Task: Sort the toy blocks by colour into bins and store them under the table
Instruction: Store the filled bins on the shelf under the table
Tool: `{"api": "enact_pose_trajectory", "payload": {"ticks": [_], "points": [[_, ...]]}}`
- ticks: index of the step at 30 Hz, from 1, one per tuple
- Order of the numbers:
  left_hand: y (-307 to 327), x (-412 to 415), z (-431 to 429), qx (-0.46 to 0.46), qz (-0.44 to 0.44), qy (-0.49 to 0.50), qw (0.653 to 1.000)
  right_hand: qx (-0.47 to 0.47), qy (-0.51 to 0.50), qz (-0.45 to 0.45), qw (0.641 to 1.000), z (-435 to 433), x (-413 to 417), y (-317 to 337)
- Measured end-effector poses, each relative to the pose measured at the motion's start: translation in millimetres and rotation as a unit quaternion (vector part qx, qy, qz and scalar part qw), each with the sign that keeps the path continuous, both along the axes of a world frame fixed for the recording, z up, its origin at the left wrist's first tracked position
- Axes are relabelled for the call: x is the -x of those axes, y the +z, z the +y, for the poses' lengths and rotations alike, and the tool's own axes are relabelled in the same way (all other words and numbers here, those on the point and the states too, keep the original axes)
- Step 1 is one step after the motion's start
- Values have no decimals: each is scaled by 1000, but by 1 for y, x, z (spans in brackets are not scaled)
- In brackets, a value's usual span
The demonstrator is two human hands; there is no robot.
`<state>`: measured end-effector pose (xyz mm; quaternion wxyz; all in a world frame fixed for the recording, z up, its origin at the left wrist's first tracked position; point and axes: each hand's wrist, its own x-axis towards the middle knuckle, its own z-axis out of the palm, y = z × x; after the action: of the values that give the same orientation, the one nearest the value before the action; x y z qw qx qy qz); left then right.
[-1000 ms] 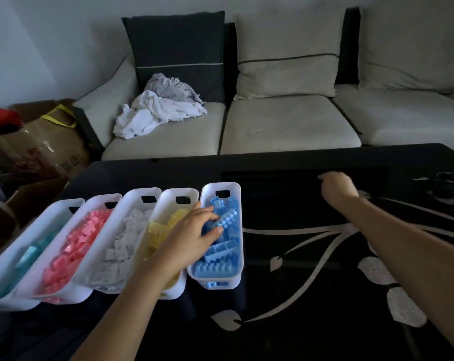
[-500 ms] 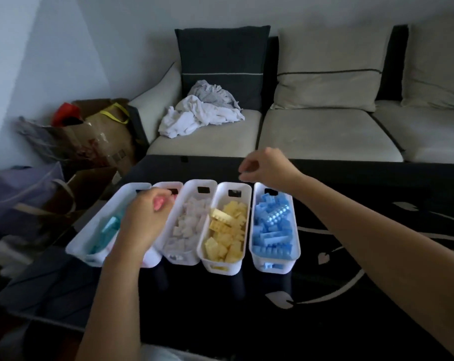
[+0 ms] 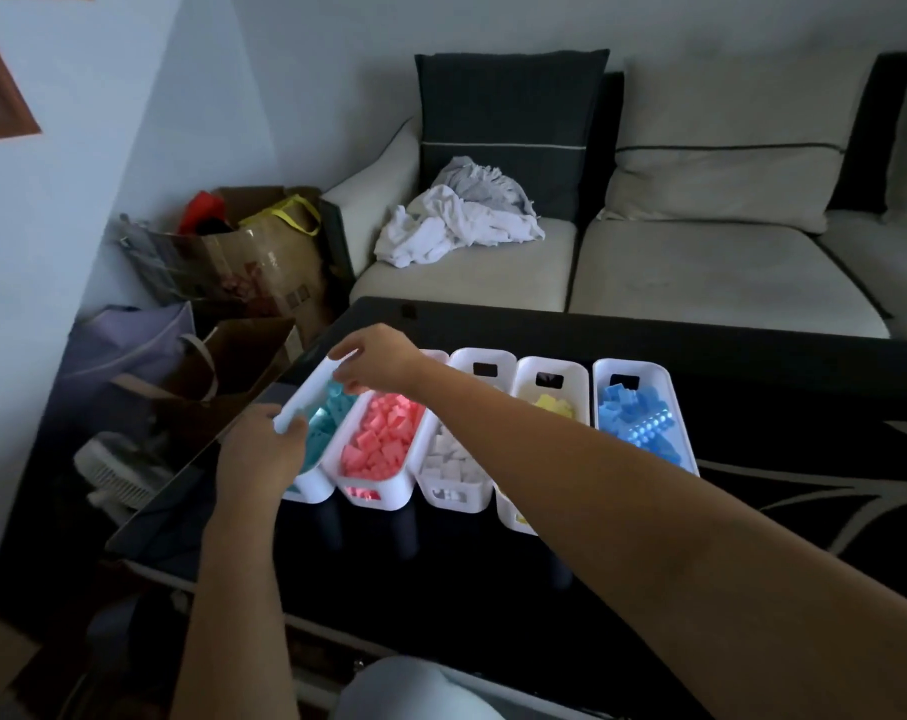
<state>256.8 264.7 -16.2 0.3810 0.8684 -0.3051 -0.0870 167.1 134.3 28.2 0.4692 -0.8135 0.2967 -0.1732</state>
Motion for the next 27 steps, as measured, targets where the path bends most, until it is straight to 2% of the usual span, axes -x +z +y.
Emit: {"api": "enact_pose_trajectory", "payload": {"ticks": [2, 7, 12, 15, 18, 22, 27], "points": [[2, 3, 2, 1, 5, -5, 1000, -19, -12, -3, 1000, -1, 4, 0], [7, 14, 4, 16, 11, -4, 1000, 16, -39, 28, 999, -13, 38, 7], [29, 63, -5, 124, -12, -116, 985, 70, -28, 60, 995, -24, 101, 27], [42, 113, -13, 175, -24, -234, 956, 114, -58, 71, 989, -27, 160, 37], [45, 167, -25, 182, 2, -350, 919, 135, -106, 118, 978, -23, 228, 39], [32, 239, -45, 128, 24, -463, 877, 227, -195, 222, 928, -18, 317, 30], [7, 324, -65, 58, 16, -572, 818, 202, -254, 312, 893, -7, 425, 8]]}}
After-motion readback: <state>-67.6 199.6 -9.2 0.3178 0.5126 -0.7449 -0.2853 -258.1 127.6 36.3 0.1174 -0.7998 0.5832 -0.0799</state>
